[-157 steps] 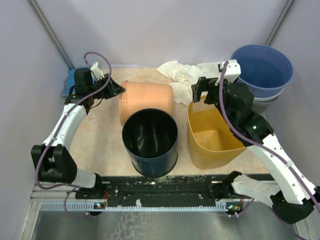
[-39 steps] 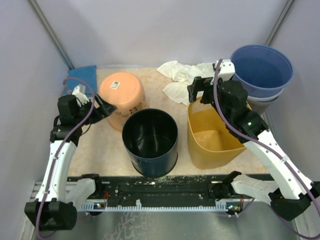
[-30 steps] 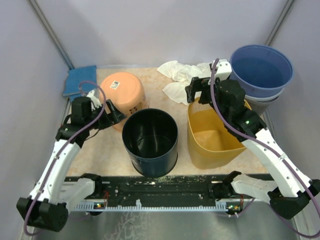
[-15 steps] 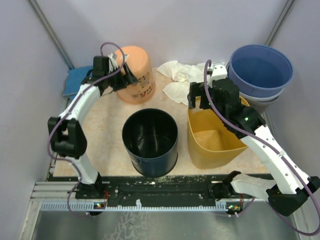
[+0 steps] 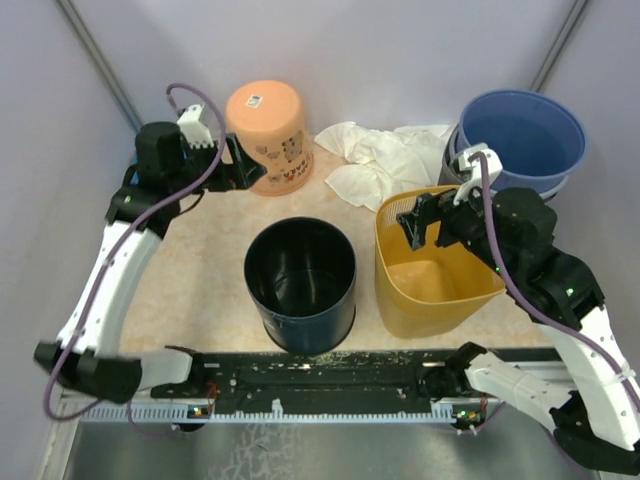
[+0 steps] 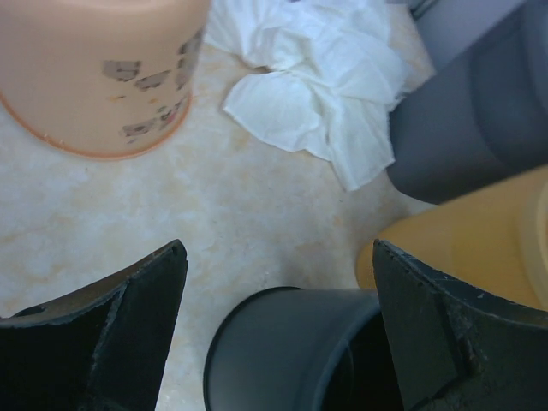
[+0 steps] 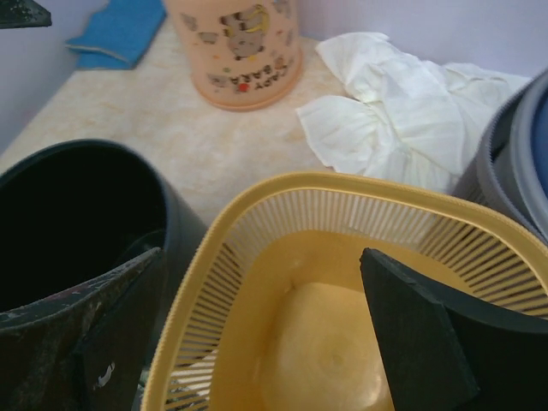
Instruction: Turn the large container upside down
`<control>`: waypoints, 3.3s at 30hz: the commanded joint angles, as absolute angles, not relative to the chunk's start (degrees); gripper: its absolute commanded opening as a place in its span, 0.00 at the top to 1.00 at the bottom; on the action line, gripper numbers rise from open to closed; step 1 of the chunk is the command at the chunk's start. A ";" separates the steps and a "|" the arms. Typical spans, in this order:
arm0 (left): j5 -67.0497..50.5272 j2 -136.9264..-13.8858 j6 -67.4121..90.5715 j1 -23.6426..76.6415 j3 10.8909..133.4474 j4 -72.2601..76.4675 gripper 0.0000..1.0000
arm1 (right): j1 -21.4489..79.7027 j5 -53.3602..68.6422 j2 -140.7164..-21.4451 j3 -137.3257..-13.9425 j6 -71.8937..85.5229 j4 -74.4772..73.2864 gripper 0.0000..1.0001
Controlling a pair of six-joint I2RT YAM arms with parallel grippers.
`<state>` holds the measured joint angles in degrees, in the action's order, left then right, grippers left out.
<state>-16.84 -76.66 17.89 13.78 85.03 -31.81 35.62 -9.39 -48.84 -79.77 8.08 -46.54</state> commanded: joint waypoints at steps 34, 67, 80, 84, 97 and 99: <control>8.61 -82.94 23.04 68.11 90.47 -49.82 0.13 | 36.04 -21.21 -58.04 -78.14 21.68 -61.93 0.03; 20.14 -80.30 20.33 43.68 86.58 -51.53 0.18 | 36.04 -15.62 -58.18 -80.56 20.55 -52.04 0.03; 28.78 -84.67 29.48 48.57 88.17 -59.23 0.49 | 36.04 -16.18 -56.33 -78.94 19.49 -49.73 0.03; 27.06 -85.42 29.30 48.77 90.67 -57.99 0.86 | 36.04 -16.52 -55.82 -78.65 19.60 -49.67 0.02; -0.75 -75.93 33.16 41.44 90.56 -30.13 1.00 | 36.04 -17.44 -52.94 -77.60 19.58 -47.04 0.03; -4.93 -74.04 35.59 39.05 87.76 -26.38 1.00 | 36.03 -17.70 -51.71 -77.03 19.60 -45.82 0.03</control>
